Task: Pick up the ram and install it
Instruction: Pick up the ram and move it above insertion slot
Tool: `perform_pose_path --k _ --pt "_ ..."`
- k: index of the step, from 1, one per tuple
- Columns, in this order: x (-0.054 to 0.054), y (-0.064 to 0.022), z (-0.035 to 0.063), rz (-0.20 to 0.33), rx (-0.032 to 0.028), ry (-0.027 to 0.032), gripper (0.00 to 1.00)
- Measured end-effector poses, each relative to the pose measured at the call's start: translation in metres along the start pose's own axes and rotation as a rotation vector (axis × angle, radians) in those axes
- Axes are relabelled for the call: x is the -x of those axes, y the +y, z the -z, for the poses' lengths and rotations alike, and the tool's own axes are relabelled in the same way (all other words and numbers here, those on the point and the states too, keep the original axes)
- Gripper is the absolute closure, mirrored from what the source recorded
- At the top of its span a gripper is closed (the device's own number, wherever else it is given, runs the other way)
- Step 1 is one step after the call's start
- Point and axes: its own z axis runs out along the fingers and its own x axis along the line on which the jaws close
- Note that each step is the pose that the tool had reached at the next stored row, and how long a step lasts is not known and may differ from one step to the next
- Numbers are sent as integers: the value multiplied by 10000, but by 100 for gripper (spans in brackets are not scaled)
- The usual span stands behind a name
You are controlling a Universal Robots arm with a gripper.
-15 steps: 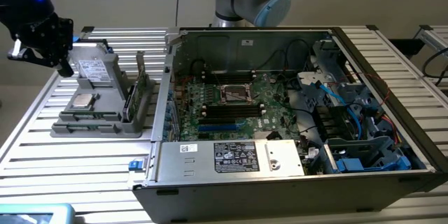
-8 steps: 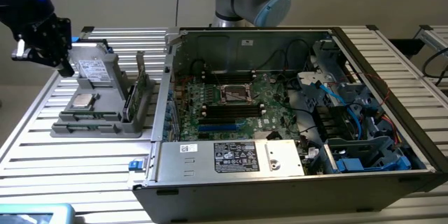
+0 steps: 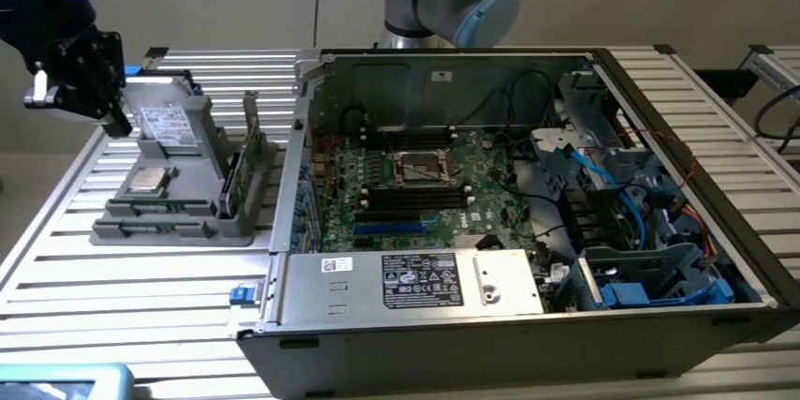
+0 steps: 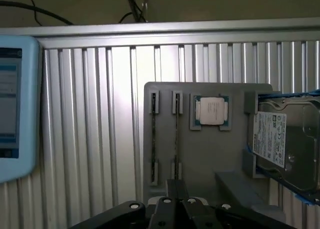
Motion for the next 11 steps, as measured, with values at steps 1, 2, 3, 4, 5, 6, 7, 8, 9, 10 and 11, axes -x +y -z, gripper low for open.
perform_pose_path --k 1,2,3,4,5,6,7,8,9,10,11 --pt "0 0 0 0 0 0 89" --pt "0 0 0 1 0 0 89" --pt "0 1 0 1 0 0 89" --pt "0 1 0 2 0 0 88" --pt "-1 2 -1 3 -1 -1 88" --pt "-1 3 -3 3 0 0 82" --pt "-1 4 -9 6 -1 -1 76" --pt "-1 5 -23 13 0 0 70" --pt "-1 8 -41 22 1 0 70" --pt "-1 14 -58 35 1 0 70" --pt "-1 20 -76 54 1 -1 64"
